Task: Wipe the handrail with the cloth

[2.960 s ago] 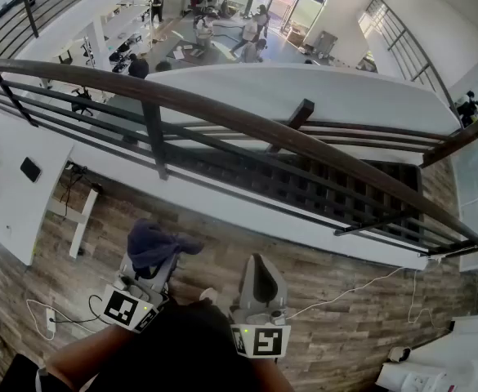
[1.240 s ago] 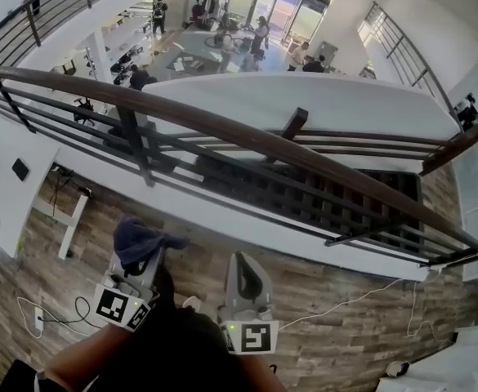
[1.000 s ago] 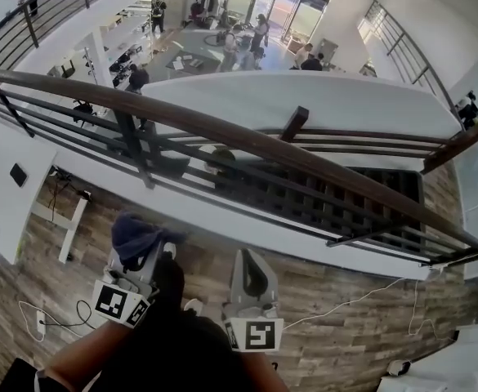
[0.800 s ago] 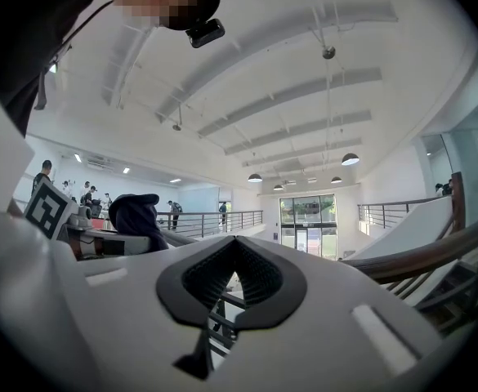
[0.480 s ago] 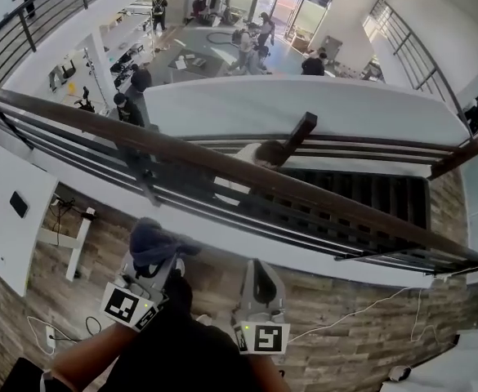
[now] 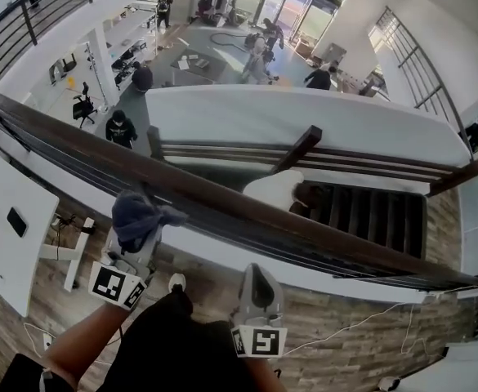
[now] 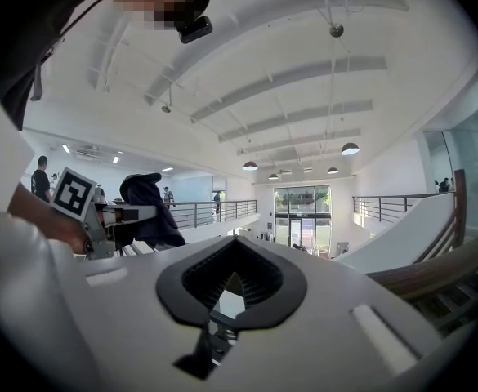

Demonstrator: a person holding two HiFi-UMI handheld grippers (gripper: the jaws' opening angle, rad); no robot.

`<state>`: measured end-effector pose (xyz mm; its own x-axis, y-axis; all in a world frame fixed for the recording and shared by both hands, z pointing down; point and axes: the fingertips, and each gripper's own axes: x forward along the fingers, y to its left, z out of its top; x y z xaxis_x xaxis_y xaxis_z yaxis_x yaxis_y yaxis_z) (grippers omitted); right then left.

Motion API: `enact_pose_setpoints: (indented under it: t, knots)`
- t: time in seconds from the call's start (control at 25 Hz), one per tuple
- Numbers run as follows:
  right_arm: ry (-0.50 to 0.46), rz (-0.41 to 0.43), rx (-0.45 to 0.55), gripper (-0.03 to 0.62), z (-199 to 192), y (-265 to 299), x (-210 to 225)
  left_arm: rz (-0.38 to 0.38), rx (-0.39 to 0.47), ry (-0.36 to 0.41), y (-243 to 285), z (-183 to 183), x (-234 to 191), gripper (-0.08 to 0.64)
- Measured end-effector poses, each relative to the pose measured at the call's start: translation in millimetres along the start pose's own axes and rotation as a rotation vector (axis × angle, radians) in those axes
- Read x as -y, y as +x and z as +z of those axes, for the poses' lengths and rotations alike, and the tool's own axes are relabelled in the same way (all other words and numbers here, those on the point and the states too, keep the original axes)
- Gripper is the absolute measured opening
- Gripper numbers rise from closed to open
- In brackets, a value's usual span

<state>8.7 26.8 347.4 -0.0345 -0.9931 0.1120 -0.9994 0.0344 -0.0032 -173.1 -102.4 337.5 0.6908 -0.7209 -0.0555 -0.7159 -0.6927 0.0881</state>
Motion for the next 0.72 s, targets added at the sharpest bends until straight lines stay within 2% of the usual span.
enact_pose_setpoints:
  t: [0.12,0.24,0.56,0.72]
  knots:
    - [-0.008,0.027,-0.008,0.003,-3,13,-15,0.048,-0.008,0.006,11,2,-32,0.084]
    - [-0.013,0.06,-0.007,0.003,1,24,-19,0.08,-0.02,-0.006,23,4,-46,0.084]
    - [0.001,0.09,0.026,0.003,9,52,-14,0.128,-0.049,0.068,48,-10,-79,0.084]
    - [-0.006,0.089,0.033,0.003,17,59,-2,0.157,-0.067,0.031,54,-22,-93,0.084]
